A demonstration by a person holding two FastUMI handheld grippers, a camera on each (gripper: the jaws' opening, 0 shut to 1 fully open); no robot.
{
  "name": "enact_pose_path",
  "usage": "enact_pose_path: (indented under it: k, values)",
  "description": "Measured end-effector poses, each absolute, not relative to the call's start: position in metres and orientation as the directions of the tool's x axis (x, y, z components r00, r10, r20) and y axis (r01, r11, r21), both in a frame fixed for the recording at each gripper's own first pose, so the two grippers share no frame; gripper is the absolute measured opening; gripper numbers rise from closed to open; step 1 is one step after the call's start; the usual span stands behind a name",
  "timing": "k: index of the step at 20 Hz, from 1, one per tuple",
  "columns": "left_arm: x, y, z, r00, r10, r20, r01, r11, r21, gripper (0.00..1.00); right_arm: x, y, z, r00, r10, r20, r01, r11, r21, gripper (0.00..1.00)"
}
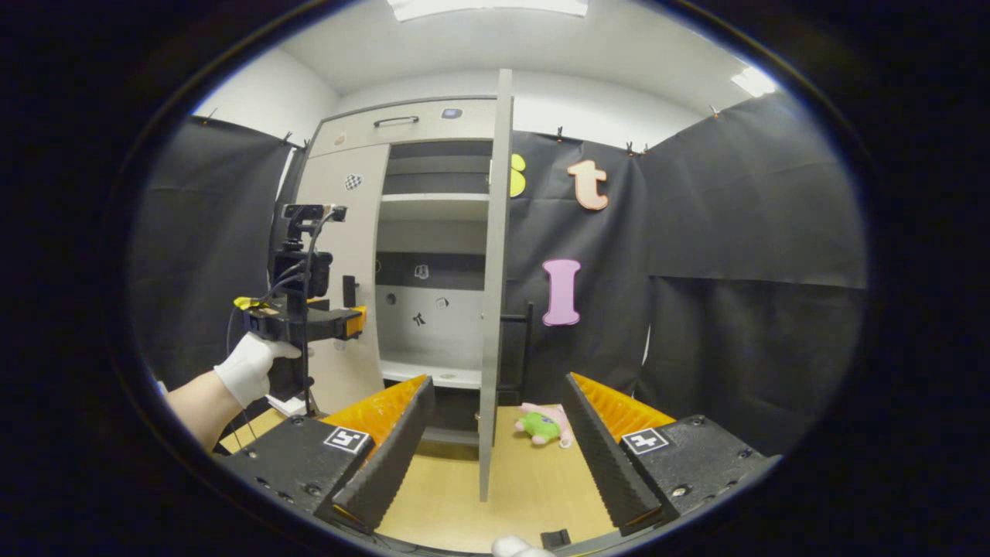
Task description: Open the right door of the double-door shoe cabinet with the right hand, and open the left door with the left hand.
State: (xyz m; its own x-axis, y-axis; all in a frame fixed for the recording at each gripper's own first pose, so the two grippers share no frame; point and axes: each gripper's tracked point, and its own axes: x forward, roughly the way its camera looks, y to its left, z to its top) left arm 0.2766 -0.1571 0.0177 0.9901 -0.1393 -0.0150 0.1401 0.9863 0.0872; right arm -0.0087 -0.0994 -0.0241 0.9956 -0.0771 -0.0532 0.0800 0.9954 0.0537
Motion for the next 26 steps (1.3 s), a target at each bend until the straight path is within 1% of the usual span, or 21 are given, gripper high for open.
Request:
enact_pose_path:
  k: [4, 7, 8, 9, 10, 13, 16, 17, 22, 25, 26]
  values:
    - [0.302, -0.153, 0.012, 0.992, -0.124, -0.028, 0.125, 0.99, 0.069, 0.96, -0.003, -0.11, -0.029, 0.992, -0.103, -0.071, 0.106, 0.994, 0.039, 1.0]
    - [0.314, -0.15, 0.012, 0.993, -0.115, -0.025, 0.116, 0.992, 0.054, 0.96, 0.001, -0.111, -0.032, 0.991, -0.103, -0.082, 0.106, 0.994, 0.038, 1.0]
    - [0.315, -0.15, 0.011, 0.992, -0.122, -0.029, 0.124, 0.991, 0.052, 0.9, 0.003, -0.111, -0.031, 0.991, -0.102, -0.083, 0.105, 0.994, 0.037, 1.0]
    - [0.317, -0.15, 0.01, 0.991, -0.128, -0.035, 0.13, 0.99, 0.05, 0.87, 0.004, -0.11, -0.031, 0.992, -0.101, -0.082, 0.104, 0.994, 0.037, 1.0]
    - [0.32, -0.154, 0.01, 0.989, -0.146, -0.023, 0.147, 0.988, 0.047, 0.79, 0.005, -0.109, -0.03, 0.992, -0.098, -0.081, 0.101, 0.994, 0.037, 1.0]
    - [0.32, -0.152, 0.01, 0.989, -0.144, -0.015, 0.145, 0.986, 0.08, 0.71, 0.008, -0.106, -0.031, 0.992, -0.093, -0.08, 0.096, 0.995, 0.031, 1.0]
    - [0.321, -0.154, 0.008, 0.988, -0.153, -0.017, 0.153, 0.986, 0.066, 0.5, 0.01, -0.101, -0.033, 0.993, -0.078, -0.086, 0.081, 0.996, 0.035, 1.0]
    - [0.318, -0.153, 0.009, 0.988, -0.151, -0.023, 0.152, 0.986, 0.071, 0.31, 0.011, -0.099, -0.034, 0.993, -0.073, -0.089, 0.076, 0.996, 0.035, 1.0]
    - [0.316, -0.151, 0.009, 0.988, -0.15, -0.03, 0.151, 0.987, 0.059, 0.12, 0.009, -0.098, -0.037, 0.993, -0.065, -0.097, 0.07, 0.996, 0.047, 1.0]
    - [0.315, -0.15, 0.008, 0.984, -0.172, -0.035, 0.174, 0.984, 0.046, 0.12, 0.01, -0.098, -0.035, 0.994, -0.061, -0.088, 0.065, 0.997, 0.051, 1.0]
    - [0.311, -0.15, 0.008, 0.983, -0.181, -0.04, 0.183, 0.982, 0.048, 0.06, 0.01, -0.096, -0.034, 0.995, -0.055, -0.086, 0.059, 0.997, 0.053, 1.0]
